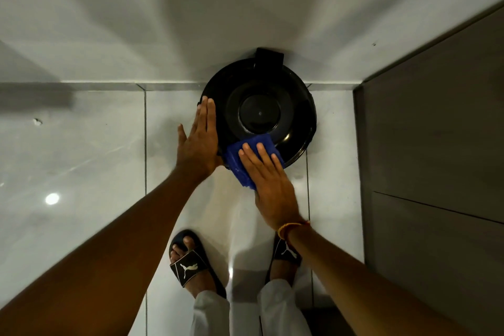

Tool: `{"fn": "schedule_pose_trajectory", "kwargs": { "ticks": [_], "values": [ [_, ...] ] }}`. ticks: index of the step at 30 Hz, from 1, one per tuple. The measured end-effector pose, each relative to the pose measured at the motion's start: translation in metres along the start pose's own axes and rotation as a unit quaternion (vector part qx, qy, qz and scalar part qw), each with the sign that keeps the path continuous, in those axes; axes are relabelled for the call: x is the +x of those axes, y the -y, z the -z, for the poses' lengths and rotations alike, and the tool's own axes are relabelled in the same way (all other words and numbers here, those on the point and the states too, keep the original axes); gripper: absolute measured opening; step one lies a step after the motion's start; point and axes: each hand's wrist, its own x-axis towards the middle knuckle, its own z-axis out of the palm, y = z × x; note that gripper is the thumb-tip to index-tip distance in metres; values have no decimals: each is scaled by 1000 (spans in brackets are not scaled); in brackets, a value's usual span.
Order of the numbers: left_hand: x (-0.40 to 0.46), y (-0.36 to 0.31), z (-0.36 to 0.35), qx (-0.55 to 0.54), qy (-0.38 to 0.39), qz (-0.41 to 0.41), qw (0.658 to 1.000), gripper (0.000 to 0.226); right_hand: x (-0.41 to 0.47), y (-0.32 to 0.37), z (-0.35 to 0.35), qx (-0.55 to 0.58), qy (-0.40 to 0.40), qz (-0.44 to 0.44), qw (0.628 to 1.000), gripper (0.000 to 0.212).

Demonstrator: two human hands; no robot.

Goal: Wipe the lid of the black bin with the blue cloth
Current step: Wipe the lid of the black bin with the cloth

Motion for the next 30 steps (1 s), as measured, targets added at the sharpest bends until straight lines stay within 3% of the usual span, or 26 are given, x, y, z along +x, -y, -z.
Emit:
{"fn": "schedule_pose_trajectory", "kwargs": {
  "ticks": [4,6,10,18,24,30],
  "values": [
    [2,-1,1,-4,25,12,1000,155,50,7,21,30,-54,-94,994,68],
    [2,-1,2,-1,26,13,1000,155,76,9,29,-4,-26,-84,996,70],
    [0,-4,5,-6,37,21,999,156,82,-4,37,-128,20,11,992,74],
    [-2,-2,10,-20,38,16,999,158,43,-62,80,-276,111,192,935,78],
    [-3,2,9,-32,21,-7,999,155,41,-91,111,-311,129,139,931,81],
    [-2,0,7,-10,34,4,999,157,80,-45,86,-249,109,95,958,72]
  ]
}}
